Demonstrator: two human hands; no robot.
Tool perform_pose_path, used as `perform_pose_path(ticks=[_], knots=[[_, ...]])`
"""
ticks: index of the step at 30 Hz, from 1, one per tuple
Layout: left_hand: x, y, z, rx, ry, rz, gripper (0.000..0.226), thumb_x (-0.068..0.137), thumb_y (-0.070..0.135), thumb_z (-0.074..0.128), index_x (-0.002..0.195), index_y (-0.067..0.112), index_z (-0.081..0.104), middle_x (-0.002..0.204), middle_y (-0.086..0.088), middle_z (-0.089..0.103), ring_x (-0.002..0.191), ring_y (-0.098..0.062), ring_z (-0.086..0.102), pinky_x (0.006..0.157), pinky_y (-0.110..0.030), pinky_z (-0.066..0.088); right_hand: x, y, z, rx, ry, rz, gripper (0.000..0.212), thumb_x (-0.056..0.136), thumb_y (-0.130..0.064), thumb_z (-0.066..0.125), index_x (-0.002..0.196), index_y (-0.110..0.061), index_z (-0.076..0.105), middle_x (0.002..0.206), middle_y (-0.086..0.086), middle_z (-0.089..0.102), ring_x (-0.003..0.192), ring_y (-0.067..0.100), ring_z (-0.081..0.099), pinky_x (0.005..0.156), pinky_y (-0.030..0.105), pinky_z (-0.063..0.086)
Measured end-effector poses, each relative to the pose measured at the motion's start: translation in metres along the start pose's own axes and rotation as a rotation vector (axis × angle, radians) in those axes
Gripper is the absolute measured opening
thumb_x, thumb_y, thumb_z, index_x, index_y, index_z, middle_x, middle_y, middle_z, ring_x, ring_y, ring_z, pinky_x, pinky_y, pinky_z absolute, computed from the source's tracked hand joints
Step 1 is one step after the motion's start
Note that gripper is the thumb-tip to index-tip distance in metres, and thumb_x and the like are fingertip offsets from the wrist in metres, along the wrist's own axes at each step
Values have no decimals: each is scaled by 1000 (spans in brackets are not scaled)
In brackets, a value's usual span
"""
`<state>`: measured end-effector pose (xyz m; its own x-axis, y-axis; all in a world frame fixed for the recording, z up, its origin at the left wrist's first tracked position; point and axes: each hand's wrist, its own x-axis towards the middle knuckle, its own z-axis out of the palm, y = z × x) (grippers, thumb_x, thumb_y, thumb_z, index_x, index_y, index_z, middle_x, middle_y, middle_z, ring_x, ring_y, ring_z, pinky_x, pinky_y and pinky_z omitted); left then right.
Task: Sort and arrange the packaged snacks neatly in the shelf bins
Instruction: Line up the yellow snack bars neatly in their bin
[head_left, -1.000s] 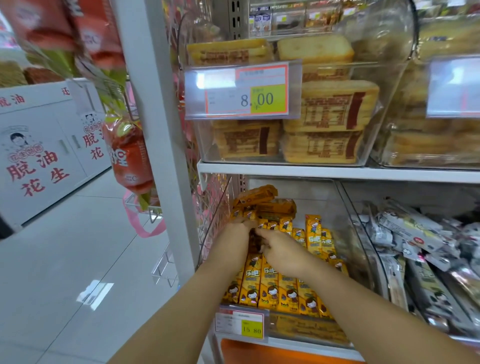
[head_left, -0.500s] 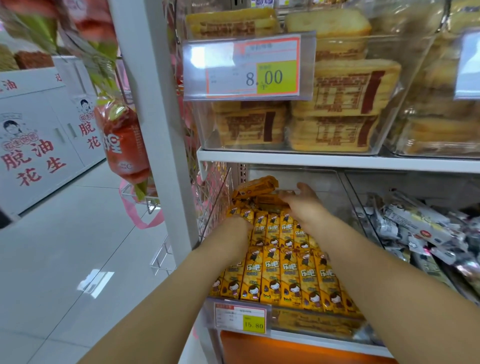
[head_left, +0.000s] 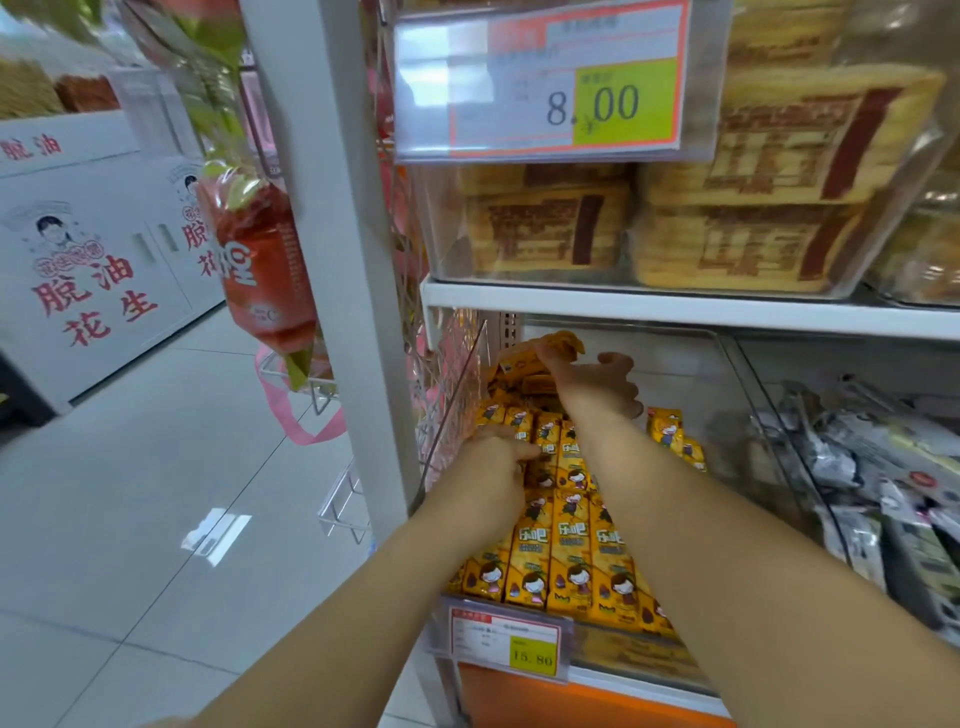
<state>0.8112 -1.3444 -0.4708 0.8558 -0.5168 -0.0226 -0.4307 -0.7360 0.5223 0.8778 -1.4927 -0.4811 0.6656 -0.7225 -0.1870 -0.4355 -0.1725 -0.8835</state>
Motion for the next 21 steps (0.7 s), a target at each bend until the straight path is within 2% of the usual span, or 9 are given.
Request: perform_pose_path(ticks=[2, 5, 9, 14, 17, 19, 20, 21], knots=[[-2, 1, 1, -23, 9, 1, 43, 99, 1, 36, 138, 16, 48, 153, -6, 24, 140, -21, 27, 105, -16, 18, 1, -2, 0, 9, 1, -3, 77, 72, -69, 62, 127, -19, 37, 131, 16, 44, 123, 33, 38, 81, 33, 26], [-3, 0, 4, -39, 31, -1, 42, 99, 3, 36, 136, 18, 51, 154, -5, 25, 141, -20, 26, 108, -18, 19, 5, 1, 0, 69, 15, -40, 63, 74, -60, 66, 119, -21, 46, 127, 14, 47, 119, 31, 42, 81, 31, 29], [-5, -1, 7, -34, 63, 5, 42, 99, 3, 38, 134, 20, 53, 153, -3, 27, 140, -20, 26, 111, -22, 20, 9, 3, -3, 142, -43, -116, 49, 74, -48, 72, 113, -22, 56, 125, 9, 47, 95, 21, 49, 77, 29, 43], [-5, -1, 8, -28, 62, 12, 42, 99, 3, 37, 134, 18, 53, 154, -3, 26, 141, -20, 24, 110, -21, 19, 4, 3, -13, 102, -183, -191, 45, 72, -40, 77, 108, -23, 56, 119, 6, 57, 104, 24, 58, 92, 37, 51], [-7, 1, 6, -44, 56, 0, 42, 99, 3, 36, 134, 18, 53, 153, -4, 27, 141, -20, 26, 109, -19, 18, -10, 1, -34, 146, -159, -250, 35, 74, -34, 77, 98, -23, 54, 106, 0, 60, 99, 19, 59, 87, 32, 52], [-9, 3, 4, -59, 63, 7, 43, 98, 2, 36, 136, 18, 50, 151, -5, 32, 137, -21, 32, 106, -19, 23, -26, -1, -56, 119, -107, -314, 32, 75, -33, 77, 97, -23, 56, 102, -2, 60, 91, 15, 58, 77, 25, 48], [-10, 4, 3, -78, 79, 6, 44, 98, 1, 36, 137, 18, 48, 147, -6, 37, 131, -22, 41, 99, -17, 30, -35, -1, -68, 88, -94, -355, 33, 74, -33, 77, 99, -23, 57, 102, -2, 61, 90, 14, 58, 75, 24, 48], [-11, 6, 2, -106, 103, -1, 45, 98, 1, 37, 138, 18, 46, 140, -6, 44, 117, -23, 52, 86, -15, 37, -45, 0, -81, 55, -94, -401, 34, 74, -33, 78, 100, -23, 58, 100, -3, 61, 88, 13, 58, 73, 21, 48]])
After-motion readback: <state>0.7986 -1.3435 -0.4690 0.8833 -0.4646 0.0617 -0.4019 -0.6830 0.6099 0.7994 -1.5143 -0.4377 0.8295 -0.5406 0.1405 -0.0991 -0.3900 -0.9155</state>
